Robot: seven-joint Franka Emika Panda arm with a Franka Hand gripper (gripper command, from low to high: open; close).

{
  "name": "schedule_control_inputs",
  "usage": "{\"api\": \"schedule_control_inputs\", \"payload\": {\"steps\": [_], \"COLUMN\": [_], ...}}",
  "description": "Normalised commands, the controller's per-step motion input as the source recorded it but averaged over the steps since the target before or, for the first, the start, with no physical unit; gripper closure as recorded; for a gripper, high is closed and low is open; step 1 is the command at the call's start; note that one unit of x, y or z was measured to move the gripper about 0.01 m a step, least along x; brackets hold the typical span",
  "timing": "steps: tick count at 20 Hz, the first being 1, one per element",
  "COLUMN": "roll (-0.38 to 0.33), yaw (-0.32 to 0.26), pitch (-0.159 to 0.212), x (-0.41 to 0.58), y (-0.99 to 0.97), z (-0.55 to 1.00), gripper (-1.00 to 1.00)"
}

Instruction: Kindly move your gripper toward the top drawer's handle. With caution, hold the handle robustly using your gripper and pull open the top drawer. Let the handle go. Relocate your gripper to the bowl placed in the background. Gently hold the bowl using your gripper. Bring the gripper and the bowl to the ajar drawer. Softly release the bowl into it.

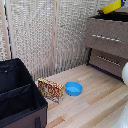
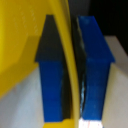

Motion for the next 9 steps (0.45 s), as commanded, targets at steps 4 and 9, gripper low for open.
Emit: {"api": "schedule_control_inputs", "payload": {"steps": [4,9], "roll": [0.0,0.033], "yaw": [0.008,-0.003], "pitch": [0.089,0.091], "x": [0.003,0.237], "y": [-0.01,-0.2], "z": [0.0,0.16], "gripper": [-1.0,-1.0]}}
